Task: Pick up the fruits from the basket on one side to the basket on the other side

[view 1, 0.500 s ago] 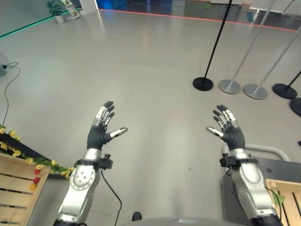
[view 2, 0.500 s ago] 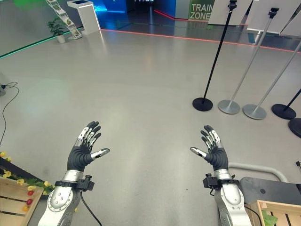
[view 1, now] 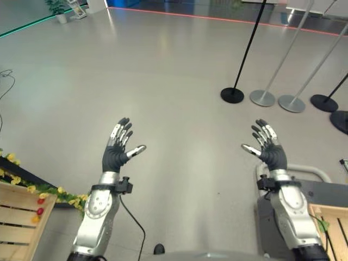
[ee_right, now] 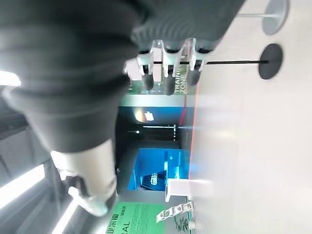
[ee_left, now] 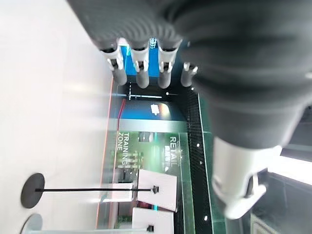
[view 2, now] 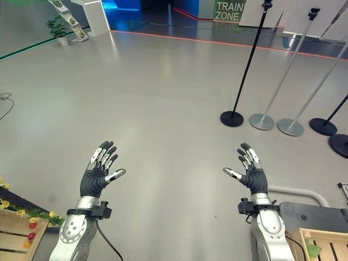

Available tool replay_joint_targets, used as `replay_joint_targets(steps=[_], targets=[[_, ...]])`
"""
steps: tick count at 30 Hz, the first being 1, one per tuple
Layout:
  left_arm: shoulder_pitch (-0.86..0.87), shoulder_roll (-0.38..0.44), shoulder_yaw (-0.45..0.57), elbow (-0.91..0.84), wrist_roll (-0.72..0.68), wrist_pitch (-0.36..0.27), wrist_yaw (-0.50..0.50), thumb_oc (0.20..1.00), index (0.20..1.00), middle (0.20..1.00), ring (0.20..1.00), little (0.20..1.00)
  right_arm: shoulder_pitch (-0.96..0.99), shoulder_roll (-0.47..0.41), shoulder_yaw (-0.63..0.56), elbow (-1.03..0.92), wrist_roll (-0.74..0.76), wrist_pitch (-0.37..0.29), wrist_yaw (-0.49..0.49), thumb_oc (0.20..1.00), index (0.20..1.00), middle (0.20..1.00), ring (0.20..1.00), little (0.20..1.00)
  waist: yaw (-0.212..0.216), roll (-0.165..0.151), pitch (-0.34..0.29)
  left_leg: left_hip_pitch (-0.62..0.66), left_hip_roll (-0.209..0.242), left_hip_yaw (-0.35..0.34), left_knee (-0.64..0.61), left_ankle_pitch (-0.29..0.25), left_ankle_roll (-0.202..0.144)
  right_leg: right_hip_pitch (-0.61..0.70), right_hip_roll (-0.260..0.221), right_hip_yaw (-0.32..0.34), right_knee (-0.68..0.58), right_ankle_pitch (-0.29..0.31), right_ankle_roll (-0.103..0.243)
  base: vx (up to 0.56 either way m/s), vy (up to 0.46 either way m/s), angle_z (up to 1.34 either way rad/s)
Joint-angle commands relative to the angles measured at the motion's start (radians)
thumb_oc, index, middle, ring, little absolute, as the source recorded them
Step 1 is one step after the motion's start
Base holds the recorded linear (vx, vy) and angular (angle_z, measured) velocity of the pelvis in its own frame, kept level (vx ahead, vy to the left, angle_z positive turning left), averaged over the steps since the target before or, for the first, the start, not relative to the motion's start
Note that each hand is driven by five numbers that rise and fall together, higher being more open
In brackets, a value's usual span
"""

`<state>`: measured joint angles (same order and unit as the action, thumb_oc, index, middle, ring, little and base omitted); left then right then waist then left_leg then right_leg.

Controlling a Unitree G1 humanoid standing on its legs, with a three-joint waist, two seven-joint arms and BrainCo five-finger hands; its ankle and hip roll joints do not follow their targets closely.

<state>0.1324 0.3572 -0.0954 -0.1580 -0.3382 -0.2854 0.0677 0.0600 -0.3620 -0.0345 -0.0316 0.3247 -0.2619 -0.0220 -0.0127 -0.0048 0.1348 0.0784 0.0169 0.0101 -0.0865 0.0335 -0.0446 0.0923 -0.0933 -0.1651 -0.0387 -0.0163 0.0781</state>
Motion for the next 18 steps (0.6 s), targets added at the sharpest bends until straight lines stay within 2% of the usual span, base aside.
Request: replay_joint_targets(steps=[1,4,7,8,9,10,11,12,14,18], targets=[[-0.041,0.061,0.052,-0.011,0.050,-0.028,-0.003,1.000,1.000,1.000,1.000,1.000,-0.068,-0.019,-0.057,-0.016,-0.030,-0.046,-0.013,1.000,1.000,1.000,1.000,1.000,-0.020,-0.049,-0.041,0.005,-0.061,-0.038,0.039,-0.100,0.078,-0.105,-0.030,0.057,0.133,-0.028,0.066,-0.06,0.221,-0.24],[-0.064,0.093,0.065,-0.015,0.090,-0.027,0.002,1.000,1.000,1.000,1.000,1.000,-0.077,-0.009,-0.103,-0.013,-0.063,-0.063,-0.064,1.000,1.000,1.000,1.000,1.000,-0.031,-0.070,-0.028,0.002,-0.070,0.005,0.030,-0.102,0.092,-0.160,-0.041,0.100,0.163,-0.012,0.092,-0.02,0.120,-0.39],[-0.079,0.105,0.074,-0.017,0.101,-0.028,-0.003,1.000,1.000,1.000,1.000,1.000,-0.064,-0.004,-0.129,-0.018,-0.097,-0.067,-0.086,1.000,1.000,1.000,1.000,1.000,-0.031,-0.085,-0.020,0.001,-0.068,0.034,0.029,-0.105,0.096,-0.181,-0.040,0.115,0.161,0.001,0.099,-0.02,0.042,-0.50],[-0.112,0.114,0.081,-0.020,0.105,-0.028,0.002,1.000,1.000,1.000,1.000,1.000,-0.056,0.002,-0.140,-0.017,-0.126,-0.071,-0.101,1.000,1.000,1.000,1.000,1.000,-0.036,-0.098,-0.004,-0.008,-0.055,0.064,0.038,-0.108,0.095,-0.221,-0.046,0.096,0.182,0.017,0.109,-0.08,0.019,-0.38],[-0.122,0.119,0.083,-0.020,0.112,-0.031,0.006,1.000,1.000,1.000,1.000,1.000,-0.058,0.004,-0.142,-0.015,-0.134,-0.071,-0.108,1.000,1.000,1.000,1.000,1.000,-0.031,-0.098,0.000,-0.013,-0.046,0.086,0.043,-0.111,0.093,-0.237,-0.059,0.067,0.197,0.020,0.114,-0.07,0.010,-0.41],[-0.124,0.119,0.082,-0.018,0.113,-0.032,0.007,1.000,1.000,1.000,1.000,1.000,-0.059,0.005,-0.142,-0.015,-0.135,-0.071,-0.109,1.000,1.000,1.000,1.000,1.000,-0.027,-0.099,0.000,-0.016,-0.046,0.089,0.045,-0.113,0.093,-0.242,-0.058,0.071,0.201,0.019,0.114,-0.02,0.008,-1.14],[-0.142,0.129,0.086,-0.030,0.137,-0.035,0.013,1.000,1.000,1.000,1.000,1.000,-0.057,0.010,-0.153,-0.009,-0.150,-0.071,-0.123,1.000,1.000,1.000,1.000,1.000,-0.012,-0.098,0.006,-0.010,-0.023,0.145,0.058,-0.134,0.088,-0.244,-0.113,-0.045,0.231,0.015,0.113,-0.02,0.000,-1.42],[-0.144,0.129,0.085,-0.030,0.137,-0.035,0.013,1.000,1.000,1.000,1.000,1.000,-0.057,0.011,-0.153,-0.010,-0.150,-0.071,-0.124,1.000,1.000,1.000,1.000,1.000,-0.011,-0.099,0.007,-0.013,-0.024,0.146,0.060,-0.130,0.088,-0.246,-0.113,-0.045,0.229,0.021,0.112,-0.03,-0.008,-1.42],[-0.145,0.127,0.084,-0.036,0.143,-0.036,0.016,1.000,1.000,1.000,1.000,1.000,-0.062,0.013,-0.154,-0.011,-0.154,-0.071,-0.126,1.000,1.000,1.000,1.000,1.000,-0.009,-0.097,0.006,-0.008,-0.009,0.178,0.062,-0.133,0.085,-0.232,-0.145,-0.107,0.246,0.026,0.105,-0.03,-0.003,-0.85],[-0.138,0.126,0.091,-0.045,0.155,-0.025,0.019,1.000,1.000,1.000,1.000,1.000,-0.062,0.005,-0.160,-0.010,-0.155,-0.064,-0.122,1.000,1.000,1.000,1.000,1.000,-0.007,-0.096,0.004,0.018,0.003,0.230,0.050,-0.140,0.083,-0.220,-0.163,-0.172,0.273,0.032,0.108,0.02,-0.024,-0.56]])
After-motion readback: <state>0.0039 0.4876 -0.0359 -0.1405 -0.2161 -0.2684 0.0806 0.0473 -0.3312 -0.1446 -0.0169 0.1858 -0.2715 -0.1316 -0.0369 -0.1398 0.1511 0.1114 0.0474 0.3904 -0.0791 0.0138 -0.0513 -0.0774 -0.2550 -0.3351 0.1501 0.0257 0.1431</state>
